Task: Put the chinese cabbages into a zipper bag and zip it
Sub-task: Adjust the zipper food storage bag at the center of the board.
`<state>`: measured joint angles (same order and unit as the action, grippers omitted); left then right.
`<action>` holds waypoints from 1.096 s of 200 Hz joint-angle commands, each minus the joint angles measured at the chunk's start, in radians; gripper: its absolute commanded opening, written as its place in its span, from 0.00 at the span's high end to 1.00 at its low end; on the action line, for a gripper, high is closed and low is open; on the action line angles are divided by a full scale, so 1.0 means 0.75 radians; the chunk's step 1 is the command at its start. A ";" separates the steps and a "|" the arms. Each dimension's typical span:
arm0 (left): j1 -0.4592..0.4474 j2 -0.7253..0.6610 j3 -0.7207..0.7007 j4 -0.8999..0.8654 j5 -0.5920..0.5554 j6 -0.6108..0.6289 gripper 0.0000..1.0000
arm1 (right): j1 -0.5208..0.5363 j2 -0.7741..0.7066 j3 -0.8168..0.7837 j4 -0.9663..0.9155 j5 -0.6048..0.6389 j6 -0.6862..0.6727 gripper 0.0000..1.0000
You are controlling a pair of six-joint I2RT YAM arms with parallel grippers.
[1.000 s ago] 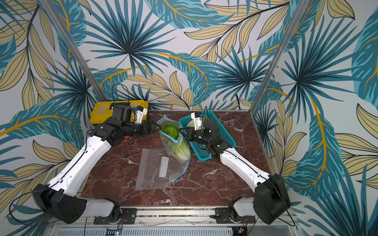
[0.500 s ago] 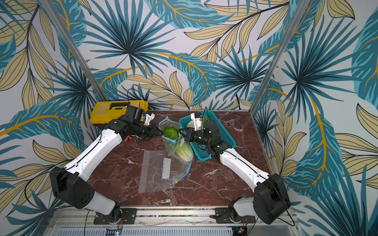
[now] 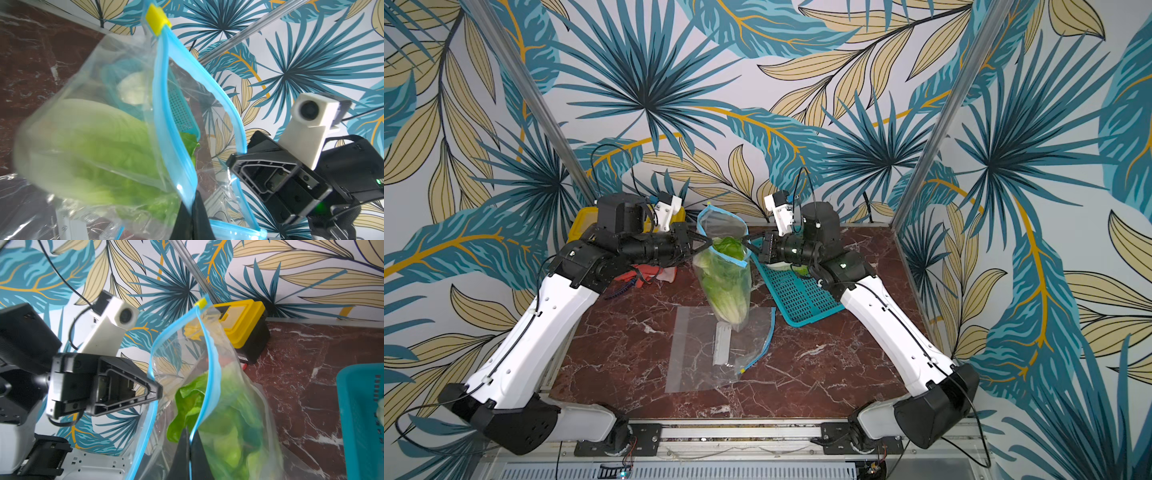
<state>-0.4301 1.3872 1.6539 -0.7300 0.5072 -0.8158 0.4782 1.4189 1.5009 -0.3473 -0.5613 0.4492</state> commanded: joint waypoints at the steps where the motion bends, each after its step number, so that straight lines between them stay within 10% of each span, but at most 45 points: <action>1: -0.014 0.044 -0.144 0.150 0.012 -0.049 1.00 | -0.006 0.170 -0.071 -0.392 0.057 -0.209 1.00; 29: 0.044 0.004 -0.377 0.211 -0.022 -0.023 1.00 | -0.013 0.099 -0.235 -0.308 -0.053 -0.184 0.97; 87: 0.006 -0.016 -0.280 0.222 0.058 0.098 1.00 | -0.130 0.181 0.150 -0.651 0.043 -0.141 0.33; 142: 0.006 -0.027 -0.263 0.222 0.050 0.141 1.00 | -0.118 0.373 0.323 -0.876 0.188 -0.304 0.28; 169: 0.006 -0.018 -0.257 0.222 0.027 0.156 1.00 | -0.110 0.429 0.321 -0.860 0.162 -0.301 0.42; 196: 0.006 -0.009 -0.205 0.195 -0.014 0.175 1.00 | -0.061 0.410 0.486 -0.850 0.080 -0.240 0.94; 219: -0.094 0.011 -0.175 0.190 -0.032 0.129 1.00 | -0.020 0.380 0.671 -0.763 -0.076 -0.139 1.00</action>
<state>-0.4374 1.3968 1.4605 -0.6258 0.5053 -0.7216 0.4305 1.7645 1.8774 -0.9874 -0.4854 0.2768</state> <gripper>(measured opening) 0.046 0.052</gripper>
